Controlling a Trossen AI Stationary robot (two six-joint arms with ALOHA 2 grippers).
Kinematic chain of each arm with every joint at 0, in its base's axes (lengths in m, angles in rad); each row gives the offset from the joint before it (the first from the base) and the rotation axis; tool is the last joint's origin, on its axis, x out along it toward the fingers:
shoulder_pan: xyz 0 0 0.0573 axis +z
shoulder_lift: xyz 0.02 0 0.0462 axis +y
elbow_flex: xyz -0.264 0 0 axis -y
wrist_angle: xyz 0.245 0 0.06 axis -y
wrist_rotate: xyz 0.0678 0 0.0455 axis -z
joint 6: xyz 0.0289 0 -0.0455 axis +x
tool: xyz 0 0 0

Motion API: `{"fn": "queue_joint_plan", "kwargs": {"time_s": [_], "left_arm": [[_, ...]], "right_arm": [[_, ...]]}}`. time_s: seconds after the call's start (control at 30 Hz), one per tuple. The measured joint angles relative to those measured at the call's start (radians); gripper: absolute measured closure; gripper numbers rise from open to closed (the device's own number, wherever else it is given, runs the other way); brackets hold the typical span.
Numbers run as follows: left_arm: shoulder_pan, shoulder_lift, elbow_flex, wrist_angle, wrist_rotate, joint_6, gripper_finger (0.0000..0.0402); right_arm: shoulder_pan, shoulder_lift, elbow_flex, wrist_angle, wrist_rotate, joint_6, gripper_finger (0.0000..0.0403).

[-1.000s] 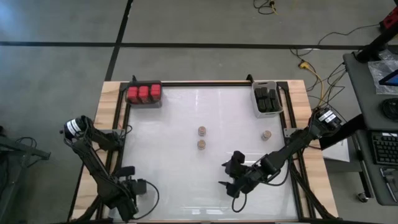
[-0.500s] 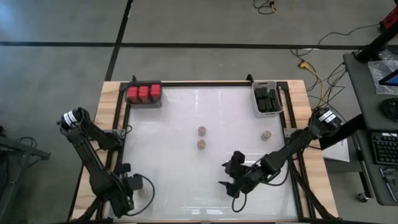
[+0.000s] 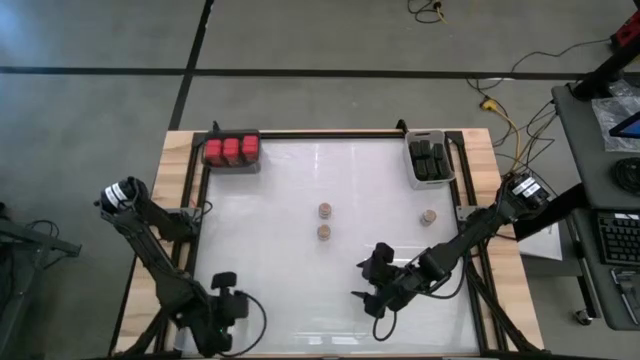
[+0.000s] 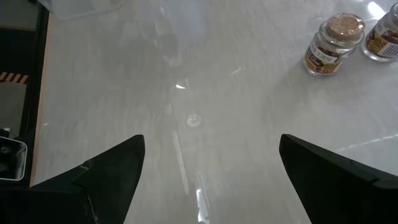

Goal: Sort spices by type
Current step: Put the brown seasoning bottle into the transparent bin

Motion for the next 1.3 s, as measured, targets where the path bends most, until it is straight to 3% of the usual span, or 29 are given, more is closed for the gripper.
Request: {"fn": "queue_joint_plan", "kwargs": {"time_s": [0.5, 0.93, 1.1, 1.2, 1.3], "left_arm": [[0.056, 0.025, 0.000, 0.001, -0.105, 0.064, 0.0401], [0.061, 0.025, 0.000, -0.088, -0.115, 0.047, 0.0401], [0.061, -0.003, 0.044, -0.115, -0.127, 0.046, 0.0401], [0.056, -0.020, 0.134, -0.173, -0.224, 0.052, 0.0401], [0.034, -0.024, 0.208, -0.187, -0.443, 0.105, 0.0401]], "right_arm": [[0.000, 0.000, 0.000, 0.000, -0.005, 0.017, 0.0039], [0.000, 0.000, 0.000, 0.000, -0.005, 0.018, 0.0039], [0.000, 0.000, 0.000, 0.000, 0.057, 0.027, 0.0039], [-0.016, 0.000, 0.000, -0.001, 0.081, 0.005, 0.0039], [-0.055, 0.000, 0.000, -0.012, 0.067, -0.073, 0.0039]]}}
